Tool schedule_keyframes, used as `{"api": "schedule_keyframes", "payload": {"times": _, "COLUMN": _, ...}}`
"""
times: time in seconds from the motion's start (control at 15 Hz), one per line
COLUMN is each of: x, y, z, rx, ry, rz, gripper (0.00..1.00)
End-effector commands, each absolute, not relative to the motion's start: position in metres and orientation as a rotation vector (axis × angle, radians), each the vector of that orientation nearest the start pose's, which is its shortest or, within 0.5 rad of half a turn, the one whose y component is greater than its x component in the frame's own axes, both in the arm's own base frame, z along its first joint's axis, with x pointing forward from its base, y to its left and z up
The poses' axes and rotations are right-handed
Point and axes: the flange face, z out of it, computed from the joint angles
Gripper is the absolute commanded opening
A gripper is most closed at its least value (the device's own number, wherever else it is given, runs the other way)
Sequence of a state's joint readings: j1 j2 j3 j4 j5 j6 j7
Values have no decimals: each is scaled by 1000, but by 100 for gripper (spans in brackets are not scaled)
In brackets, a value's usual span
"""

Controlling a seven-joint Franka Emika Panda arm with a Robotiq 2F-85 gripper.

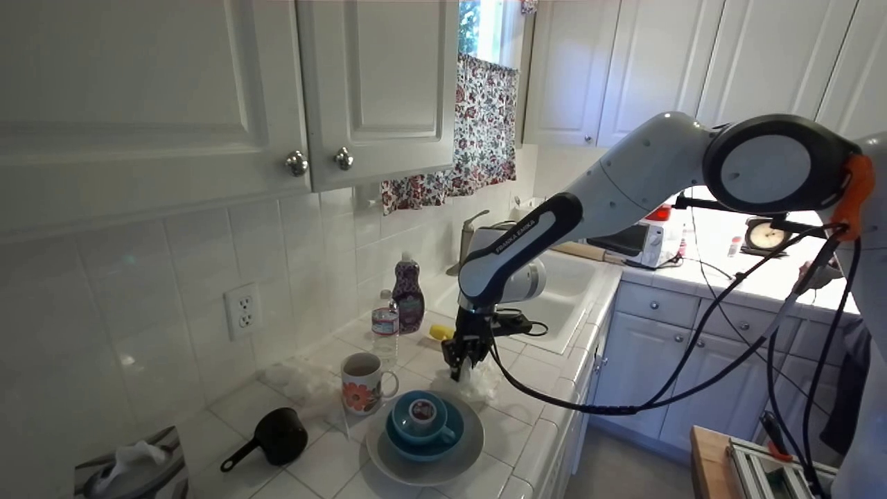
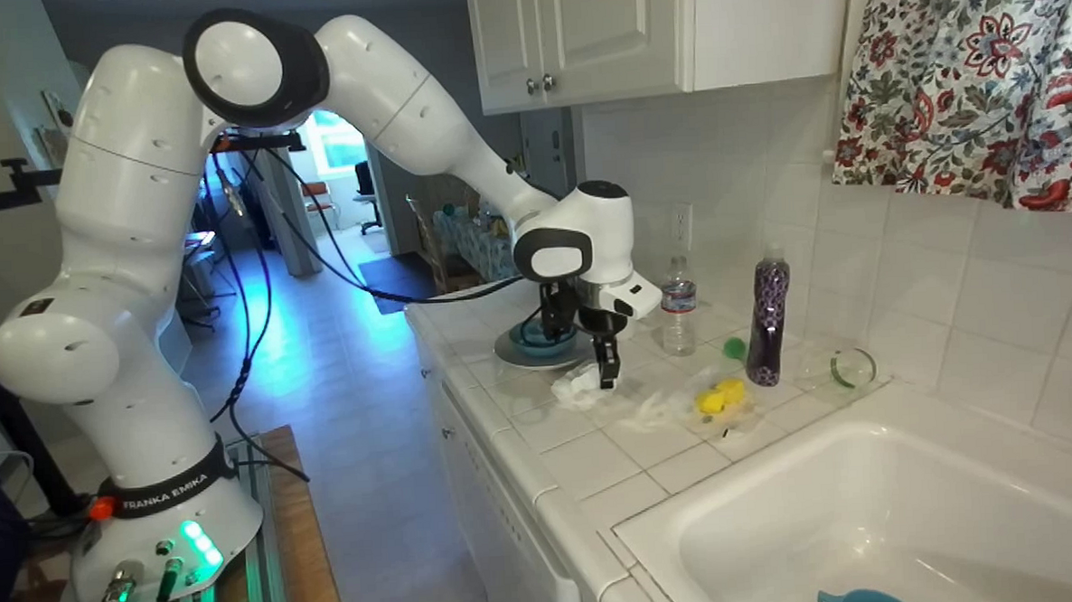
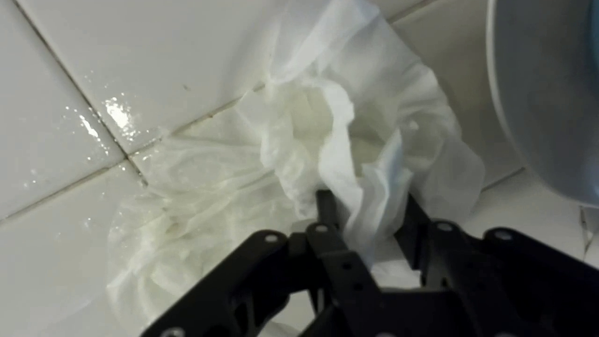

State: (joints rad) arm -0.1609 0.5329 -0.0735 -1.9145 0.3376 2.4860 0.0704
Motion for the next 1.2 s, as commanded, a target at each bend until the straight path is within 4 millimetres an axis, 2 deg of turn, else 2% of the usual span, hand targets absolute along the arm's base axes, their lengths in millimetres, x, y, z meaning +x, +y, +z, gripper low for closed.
{"api": "schedule_keyframes", "payload": {"times": 0.0, "x": 629, "y": -144, "z": 211, "rx": -2871, "ry": 819, "rz": -78, "gripper": 7}}
{"api": "schedule_keyframes", "payload": {"times": 0.07, "x": 630, "y": -143, "z": 209, "rx": -2871, "ry": 818, "rz": -75, "gripper": 0}}
{"api": "schedule_keyframes", "payload": {"times": 0.27, "x": 633, "y": -140, "z": 200, "rx": -2882, "ry": 816, "rz": -67, "gripper": 0}}
{"api": "schedule_keyframes", "payload": {"times": 0.47, "x": 643, "y": -148, "z": 195, "rx": -2874, "ry": 874, "rz": -72, "gripper": 1}}
{"api": "schedule_keyframes", "payload": {"times": 0.73, "x": 656, "y": -175, "z": 200, "rx": -2837, "ry": 1007, "rz": -119, "gripper": 1}}
{"api": "schedule_keyframes", "payload": {"times": 1.13, "x": 674, "y": -229, "z": 205, "rx": -2773, "ry": 1242, "rz": -168, "gripper": 1}}
